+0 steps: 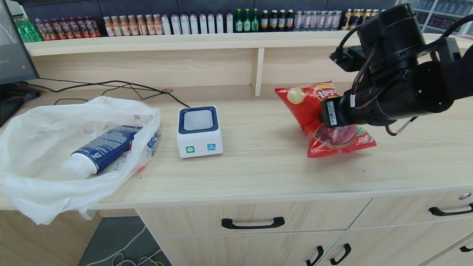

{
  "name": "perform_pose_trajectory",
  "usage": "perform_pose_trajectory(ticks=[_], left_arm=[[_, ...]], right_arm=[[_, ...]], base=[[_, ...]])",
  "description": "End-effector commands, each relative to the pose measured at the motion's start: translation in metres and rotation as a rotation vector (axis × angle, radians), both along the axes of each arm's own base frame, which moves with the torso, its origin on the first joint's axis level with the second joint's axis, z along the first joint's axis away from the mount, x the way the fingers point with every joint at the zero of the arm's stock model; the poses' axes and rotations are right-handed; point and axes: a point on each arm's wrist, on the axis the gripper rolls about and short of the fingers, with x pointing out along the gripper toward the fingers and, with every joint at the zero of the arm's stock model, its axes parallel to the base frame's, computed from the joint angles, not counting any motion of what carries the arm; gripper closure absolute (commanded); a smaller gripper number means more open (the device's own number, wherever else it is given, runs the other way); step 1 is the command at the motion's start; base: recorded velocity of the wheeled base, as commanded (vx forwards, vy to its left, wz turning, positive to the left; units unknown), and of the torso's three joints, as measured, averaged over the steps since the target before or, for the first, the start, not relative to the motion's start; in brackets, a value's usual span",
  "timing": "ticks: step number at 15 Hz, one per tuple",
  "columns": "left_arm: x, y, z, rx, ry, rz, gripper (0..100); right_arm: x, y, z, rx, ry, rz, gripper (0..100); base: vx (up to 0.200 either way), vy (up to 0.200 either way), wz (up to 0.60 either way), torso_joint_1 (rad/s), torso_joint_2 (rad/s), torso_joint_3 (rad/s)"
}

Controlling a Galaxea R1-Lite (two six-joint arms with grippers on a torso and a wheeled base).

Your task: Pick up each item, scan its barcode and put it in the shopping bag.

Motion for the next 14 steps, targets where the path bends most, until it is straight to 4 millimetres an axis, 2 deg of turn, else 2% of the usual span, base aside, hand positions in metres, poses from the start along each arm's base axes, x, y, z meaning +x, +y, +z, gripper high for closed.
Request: perform_pose_trajectory(ticks=[1, 6, 8, 14], left_arm=[[0.000, 0.000, 0.000, 0.000, 0.000, 0.000, 0], [0.000, 0.000, 0.000, 0.000, 0.000, -0.001, 0], [0.000, 0.000, 0.000, 0.000, 0.000, 0.000, 0], [0.000, 0.000, 0.000, 0.000, 0.000, 0.000, 0]], right_arm=[[-0.014, -0.007, 0.017, 0.021, -0.051, 0.007, 100], [-0.039, -0.017, 0.040, 0.035, -0.122, 0.036, 100], [-0.055, -0.021, 0.046, 0.043, -0.138, 0.056, 100], [-0.098, -0.034, 0.034, 0.068, -0.172, 0.113, 100]], base=[[0.000, 0.000, 0.00, 0.000, 0.00, 0.000], [0.000, 0.000, 0.00, 0.000, 0.00, 0.000], [0.000, 0.000, 0.00, 0.000, 0.00, 0.000], [0.000, 0.000, 0.00, 0.000, 0.00, 0.000]])
